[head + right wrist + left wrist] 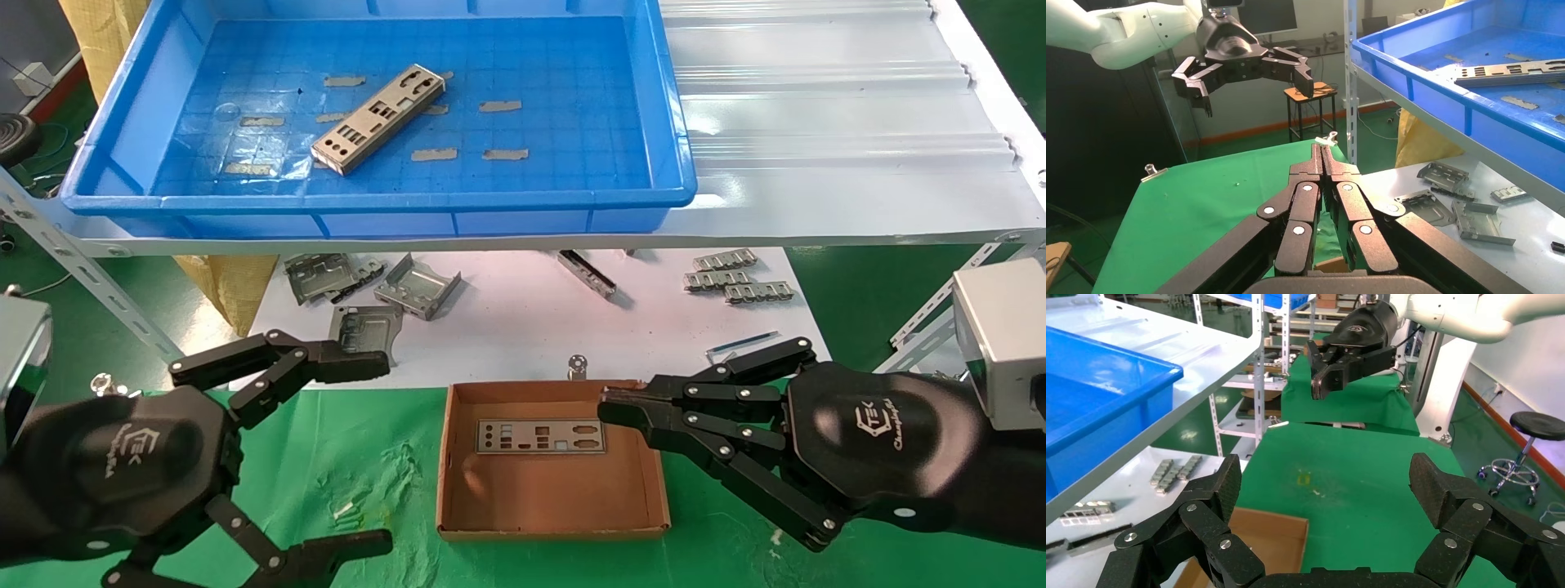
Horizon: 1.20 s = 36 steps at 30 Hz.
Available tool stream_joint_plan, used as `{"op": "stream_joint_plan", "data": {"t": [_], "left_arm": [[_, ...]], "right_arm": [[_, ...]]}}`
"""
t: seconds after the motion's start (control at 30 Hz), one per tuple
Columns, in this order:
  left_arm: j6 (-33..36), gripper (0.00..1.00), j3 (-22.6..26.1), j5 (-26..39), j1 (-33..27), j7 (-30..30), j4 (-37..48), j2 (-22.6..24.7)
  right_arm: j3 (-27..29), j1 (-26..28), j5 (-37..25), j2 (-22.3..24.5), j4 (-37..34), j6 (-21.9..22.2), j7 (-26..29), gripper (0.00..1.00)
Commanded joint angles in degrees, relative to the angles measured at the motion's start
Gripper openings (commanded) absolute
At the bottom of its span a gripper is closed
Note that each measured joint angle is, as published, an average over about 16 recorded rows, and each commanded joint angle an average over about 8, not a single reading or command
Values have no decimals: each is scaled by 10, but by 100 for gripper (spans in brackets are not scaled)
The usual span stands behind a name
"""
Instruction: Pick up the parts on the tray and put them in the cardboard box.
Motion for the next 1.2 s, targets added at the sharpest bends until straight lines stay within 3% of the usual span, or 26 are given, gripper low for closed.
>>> {"op": "stream_joint_plan", "data": {"t": [0.03,0.33,0.67,1.0,1.03,1.2], "left_arm": [[-1,100,0,-1,0,0,-2,0],[0,100,33,73,-161,-15,81,61],[-19,100,109,218,-359,24,350,191],[-125,100,153,314,-461,84,564,277],[-135,100,155,319,-467,88,577,281],[-170,100,162,334,-487,105,622,299]], "right_arm": [[0,0,0,0,0,0,0,0],[0,0,0,0,0,0,0,0],[0,0,0,0,0,0,0,0],[0,0,0,0,0,0,0,0],[0,0,0,0,0,0,0,4],[0,0,0,0,0,0,0,66]]}}
